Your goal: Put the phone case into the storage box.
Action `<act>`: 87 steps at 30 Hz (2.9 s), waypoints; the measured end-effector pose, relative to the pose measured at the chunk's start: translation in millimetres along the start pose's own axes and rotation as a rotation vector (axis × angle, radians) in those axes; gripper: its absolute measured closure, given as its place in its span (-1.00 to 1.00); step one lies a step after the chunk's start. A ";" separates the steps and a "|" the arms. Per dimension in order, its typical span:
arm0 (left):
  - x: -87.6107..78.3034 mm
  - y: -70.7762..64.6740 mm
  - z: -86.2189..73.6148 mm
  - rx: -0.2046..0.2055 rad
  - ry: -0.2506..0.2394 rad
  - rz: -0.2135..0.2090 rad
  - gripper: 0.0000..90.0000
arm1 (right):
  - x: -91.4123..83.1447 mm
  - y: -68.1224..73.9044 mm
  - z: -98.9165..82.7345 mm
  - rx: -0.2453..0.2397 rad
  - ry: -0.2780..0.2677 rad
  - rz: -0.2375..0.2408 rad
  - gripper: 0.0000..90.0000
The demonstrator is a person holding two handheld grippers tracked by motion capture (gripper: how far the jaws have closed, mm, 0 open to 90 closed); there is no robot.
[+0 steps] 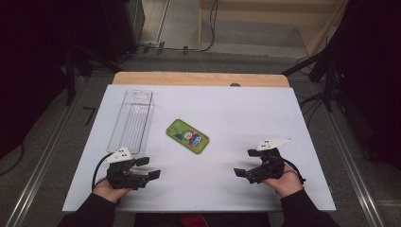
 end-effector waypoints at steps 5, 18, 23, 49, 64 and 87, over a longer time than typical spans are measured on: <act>0.1 0.2 -0.2 -0.004 0.000 -0.004 -0.45 | 9.4 3.2 8.7 0.007 0.002 0.018 -1.00; 0.1 0.2 -0.3 -0.007 -0.001 -0.003 -0.45 | 28.2 4.3 30.3 -0.005 0.022 0.008 -1.00; -0.2 0.4 -0.6 -0.007 -0.002 -0.001 -0.45 | 32.6 3.2 36.7 -0.005 0.027 0.011 -1.00; -0.4 1.1 -0.6 -0.006 -0.002 -0.005 -0.45 | 57.8 2.9 78.4 -0.012 0.083 0.030 -1.00; -0.6 1.0 -0.7 -0.005 -0.001 -0.005 -0.45 | 70.7 6.8 101.7 -0.034 0.105 0.035 -1.00; -0.9 1.1 -0.9 -0.006 -0.002 -0.008 -0.45 | 102.1 6.2 128.2 -0.077 0.119 0.024 -1.00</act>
Point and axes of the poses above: each handheld gripper's, and its own axes: x roughly forward along the jaws, z roughly out of its top, y roughly to its left, the point moved 1 cm from there along x, roughly forward along the jaws, and after that the axes turned 4 degrees about -x, right-handed, at the moved point
